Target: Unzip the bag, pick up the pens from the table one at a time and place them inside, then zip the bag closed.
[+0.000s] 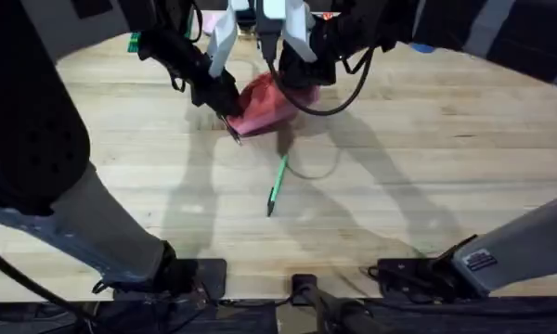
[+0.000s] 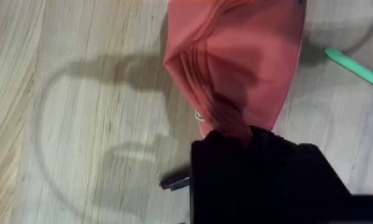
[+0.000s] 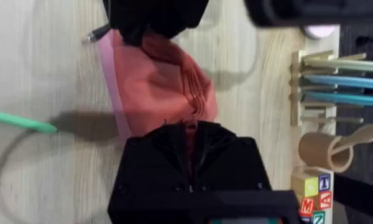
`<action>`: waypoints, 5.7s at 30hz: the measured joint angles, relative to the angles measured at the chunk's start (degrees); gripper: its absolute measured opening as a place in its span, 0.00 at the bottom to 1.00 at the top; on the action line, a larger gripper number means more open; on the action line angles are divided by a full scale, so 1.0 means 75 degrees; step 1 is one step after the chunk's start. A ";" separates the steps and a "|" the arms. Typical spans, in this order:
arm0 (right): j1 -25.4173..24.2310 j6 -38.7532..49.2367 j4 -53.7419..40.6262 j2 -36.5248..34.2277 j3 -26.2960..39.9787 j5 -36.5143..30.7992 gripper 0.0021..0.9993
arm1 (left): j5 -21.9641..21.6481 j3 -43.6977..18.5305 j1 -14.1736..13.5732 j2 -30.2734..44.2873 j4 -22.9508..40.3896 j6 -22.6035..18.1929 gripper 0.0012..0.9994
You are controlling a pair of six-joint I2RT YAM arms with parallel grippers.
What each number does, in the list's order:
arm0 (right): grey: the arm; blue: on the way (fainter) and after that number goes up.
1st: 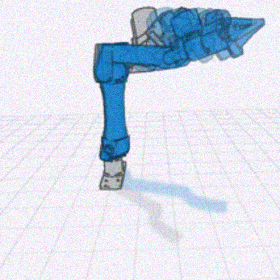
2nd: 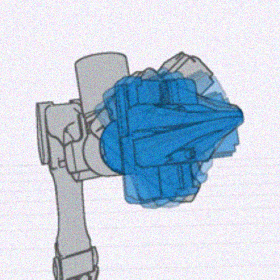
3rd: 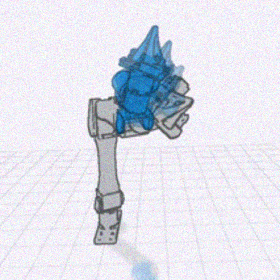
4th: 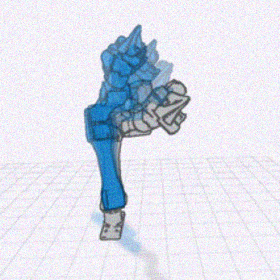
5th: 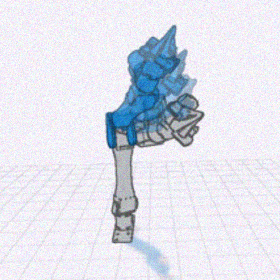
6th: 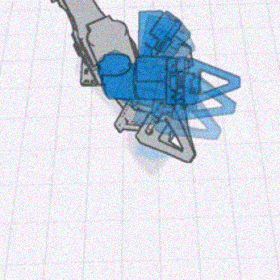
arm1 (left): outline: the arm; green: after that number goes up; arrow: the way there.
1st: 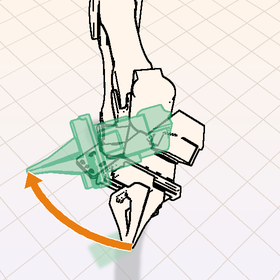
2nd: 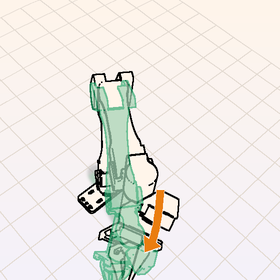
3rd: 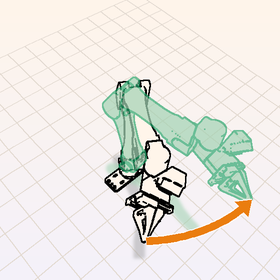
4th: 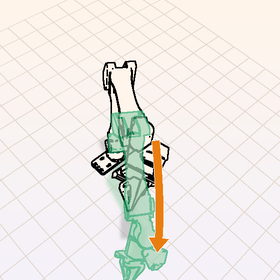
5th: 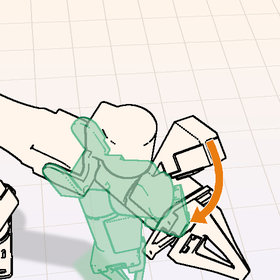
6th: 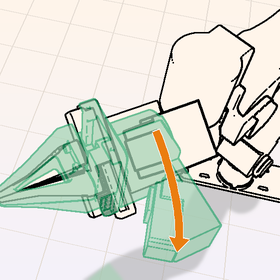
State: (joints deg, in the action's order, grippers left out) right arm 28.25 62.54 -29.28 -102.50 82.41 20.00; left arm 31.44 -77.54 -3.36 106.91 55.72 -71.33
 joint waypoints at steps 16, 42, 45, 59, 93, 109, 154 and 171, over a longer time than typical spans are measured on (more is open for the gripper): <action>0.0421 -0.0111 0.0574 -0.0003 0.0090 0.1343 0.73 | 0.0433 -0.0006 -0.0070 0.0000 -0.0090 0.0000 0.04; -0.1129 -0.0147 -0.0698 0.0053 0.0134 0.1819 1.00 | 0.0644 -0.0012 -0.0163 0.0000 -0.0122 -0.0004 0.04; -0.1246 -0.0168 -0.1042 0.0360 0.0134 0.1766 1.00 | 0.0646 -0.0012 -0.0163 0.0000 -0.0122 -0.0003 0.04; -0.1300 -0.0230 -0.3211 0.2438 0.0140 0.1760 1.00 | 0.0650 -0.0012 -0.0163 0.0000 -0.0092 -0.0003 0.04; -0.1137 -1.0263 -0.3363 0.4150 0.0149 -0.0182 1.00 | 0.0682 -0.0012 -0.0163 0.0001 -0.0049 -0.0006 0.04; -0.1088 -1.0458 -0.3671 0.4099 0.0149 -0.0332 1.00 | 0.0691 -0.0012 -0.0163 0.0000 -0.0049 -0.0003 0.04; 0.0863 -1.3243 -0.1283 0.2468 -0.1702 -0.3356 1.00 | 0.0694 -0.0012 -0.0163 0.0000 -0.0049 -0.0006 0.04; 0.0883 -1.3516 0.0147 0.1633 -0.2359 -0.3356 1.00 | 0.0695 -0.0012 -0.0163 0.0000 -0.0049 -0.0006 0.04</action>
State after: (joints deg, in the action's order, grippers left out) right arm 34.87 -38.83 -28.18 -90.25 64.72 -5.17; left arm 36.65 -77.62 -4.58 106.91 55.35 -71.37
